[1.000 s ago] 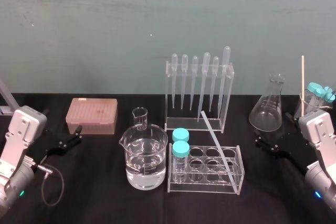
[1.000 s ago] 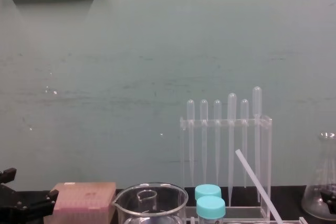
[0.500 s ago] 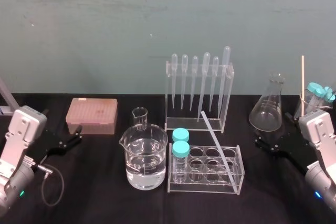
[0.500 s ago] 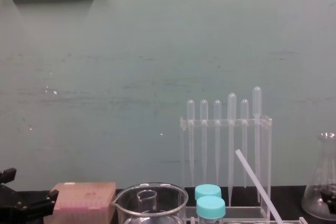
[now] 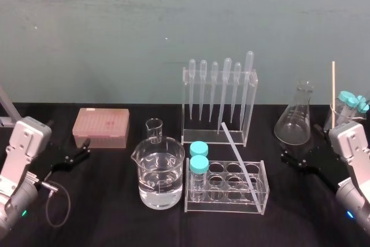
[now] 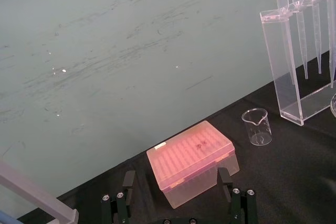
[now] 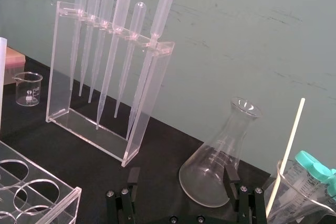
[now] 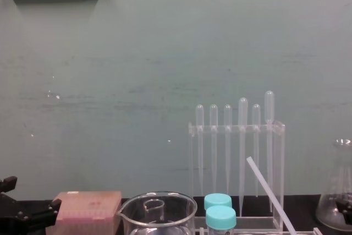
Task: Pick up the stirring rod with one hand, then place it down.
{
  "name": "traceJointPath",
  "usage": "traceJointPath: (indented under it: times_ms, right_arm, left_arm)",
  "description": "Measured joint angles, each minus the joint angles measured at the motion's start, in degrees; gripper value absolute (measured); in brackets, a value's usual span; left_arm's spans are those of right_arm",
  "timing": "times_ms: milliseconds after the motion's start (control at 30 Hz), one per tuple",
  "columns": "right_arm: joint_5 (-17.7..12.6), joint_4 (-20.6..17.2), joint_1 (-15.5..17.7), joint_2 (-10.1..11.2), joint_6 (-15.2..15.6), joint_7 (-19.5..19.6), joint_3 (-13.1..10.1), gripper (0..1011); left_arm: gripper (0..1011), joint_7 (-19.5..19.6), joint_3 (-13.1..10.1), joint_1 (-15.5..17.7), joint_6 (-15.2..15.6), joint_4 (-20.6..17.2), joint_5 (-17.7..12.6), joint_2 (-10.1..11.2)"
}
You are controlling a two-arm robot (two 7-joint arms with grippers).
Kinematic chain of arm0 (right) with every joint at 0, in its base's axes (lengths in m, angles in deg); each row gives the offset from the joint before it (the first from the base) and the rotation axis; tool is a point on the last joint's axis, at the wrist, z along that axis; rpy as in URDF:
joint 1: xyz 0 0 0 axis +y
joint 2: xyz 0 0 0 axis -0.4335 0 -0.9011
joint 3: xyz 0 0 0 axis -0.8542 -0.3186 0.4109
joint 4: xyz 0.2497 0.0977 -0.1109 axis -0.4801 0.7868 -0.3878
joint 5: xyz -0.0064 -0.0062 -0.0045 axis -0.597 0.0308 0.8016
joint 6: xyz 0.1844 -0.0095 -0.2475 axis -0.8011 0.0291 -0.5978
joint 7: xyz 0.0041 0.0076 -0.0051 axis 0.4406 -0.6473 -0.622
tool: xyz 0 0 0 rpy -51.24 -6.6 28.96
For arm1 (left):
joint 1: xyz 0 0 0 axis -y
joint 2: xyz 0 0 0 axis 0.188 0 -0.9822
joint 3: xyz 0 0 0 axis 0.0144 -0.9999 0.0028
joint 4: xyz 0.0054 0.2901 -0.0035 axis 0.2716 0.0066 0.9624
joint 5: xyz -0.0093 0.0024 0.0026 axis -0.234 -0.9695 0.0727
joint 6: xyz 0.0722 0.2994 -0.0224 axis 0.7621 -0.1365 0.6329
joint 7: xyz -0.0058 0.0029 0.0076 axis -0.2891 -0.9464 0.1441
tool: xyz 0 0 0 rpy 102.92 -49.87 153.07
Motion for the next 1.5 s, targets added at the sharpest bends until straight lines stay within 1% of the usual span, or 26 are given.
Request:
traceJointPath:
  times_ms: [967,1033,1067,1100,1167,1200,1267,1367,1400,1500]
  right_arm:
    - [0.0,0.0,0.0,0.0,0.0,0.0,0.0,1003]
    - [0.3,-0.2,0.3,-0.3,-0.1,0.8,-0.7,1003]
    - [0.5,-0.4,0.5,-0.5,-0.5,1.3,-1.0,1003]
    - [1.0,-0.8,1.0,-0.8,-1.7,2.5,-1.8,1003]
    - [2.0,-1.2,1.4,-1.2,-3.5,3.9,-2.5,1003]
    - [3.1,-1.4,1.7,-1.5,-5.6,5.2,-3.1,1003]
    - [3.9,-1.8,1.8,-1.8,-7.5,5.8,-3.5,1003]
    - [4.6,-2.7,1.5,-2.2,-10.9,5.7,-3.9,1003]
    - [4.7,-3.1,1.1,-2.4,-12.6,4.7,-3.8,1003]
    - [4.5,-3.5,0.5,-2.6,-14.8,2.4,-3.3,1003]
  left_arm:
    - [1000,0.0,0.0,0.0,0.0,0.0,0.0,0.0]
    - [1000,0.0,0.0,0.0,0.0,0.0,0.0,0.0]
    - [1000,0.0,0.0,0.0,0.0,0.0,0.0,0.0]
    - [1000,0.0,0.0,0.0,0.0,0.0,0.0,0.0]
    - [1000,0.0,0.0,0.0,0.0,0.0,0.0,0.0]
    - [1000,0.0,0.0,0.0,0.0,0.0,0.0,0.0]
    - [1000,0.0,0.0,0.0,0.0,0.0,0.0,0.0]
    - [1000,0.0,0.0,0.0,0.0,0.0,0.0,0.0]
    - [1000,0.0,0.0,0.0,0.0,0.0,0.0,0.0]
    - [1000,0.0,0.0,0.0,0.0,0.0,0.0,0.0]
